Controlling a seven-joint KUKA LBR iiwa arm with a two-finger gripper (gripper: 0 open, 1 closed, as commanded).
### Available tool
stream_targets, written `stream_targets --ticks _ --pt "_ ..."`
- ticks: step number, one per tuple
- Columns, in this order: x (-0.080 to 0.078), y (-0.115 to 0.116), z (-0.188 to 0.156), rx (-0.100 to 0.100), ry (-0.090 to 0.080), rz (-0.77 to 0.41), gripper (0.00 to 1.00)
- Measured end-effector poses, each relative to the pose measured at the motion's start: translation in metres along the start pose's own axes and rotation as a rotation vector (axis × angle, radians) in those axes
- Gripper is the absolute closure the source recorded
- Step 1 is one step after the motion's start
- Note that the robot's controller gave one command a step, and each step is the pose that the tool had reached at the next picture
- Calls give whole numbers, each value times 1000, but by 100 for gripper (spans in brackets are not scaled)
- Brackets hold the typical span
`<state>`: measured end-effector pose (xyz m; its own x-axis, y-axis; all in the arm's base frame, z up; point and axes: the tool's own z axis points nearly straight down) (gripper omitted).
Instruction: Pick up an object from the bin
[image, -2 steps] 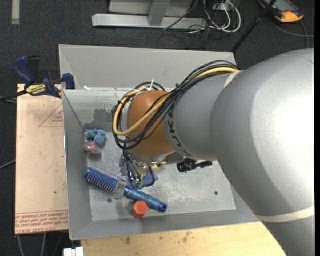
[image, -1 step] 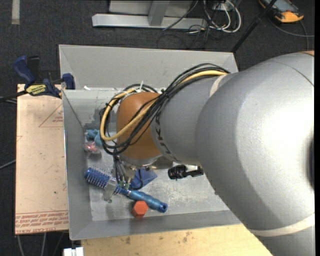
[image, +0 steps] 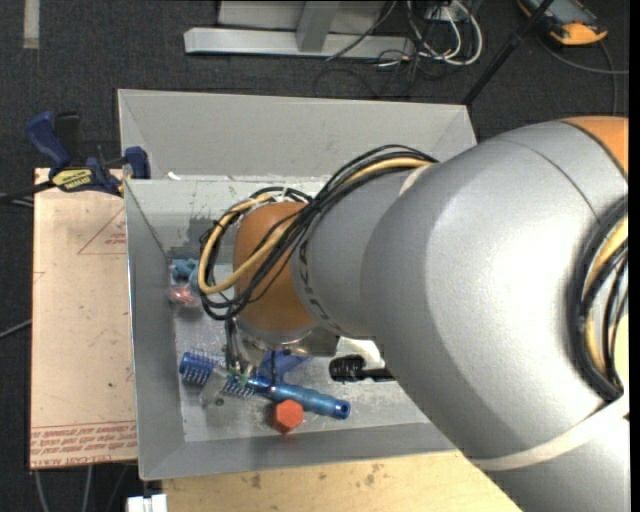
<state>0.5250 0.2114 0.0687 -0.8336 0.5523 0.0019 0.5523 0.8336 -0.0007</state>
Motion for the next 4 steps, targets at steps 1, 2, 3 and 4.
stream_targets --ticks 1,2,3,4 --pt "0 0 0 0 0 -1 0" --pt "0 0 1 0 1 -1 100" --pt "0 0 0 0 -1 -2 100" --pt "0 1 -90 -7 -5 -5 100"
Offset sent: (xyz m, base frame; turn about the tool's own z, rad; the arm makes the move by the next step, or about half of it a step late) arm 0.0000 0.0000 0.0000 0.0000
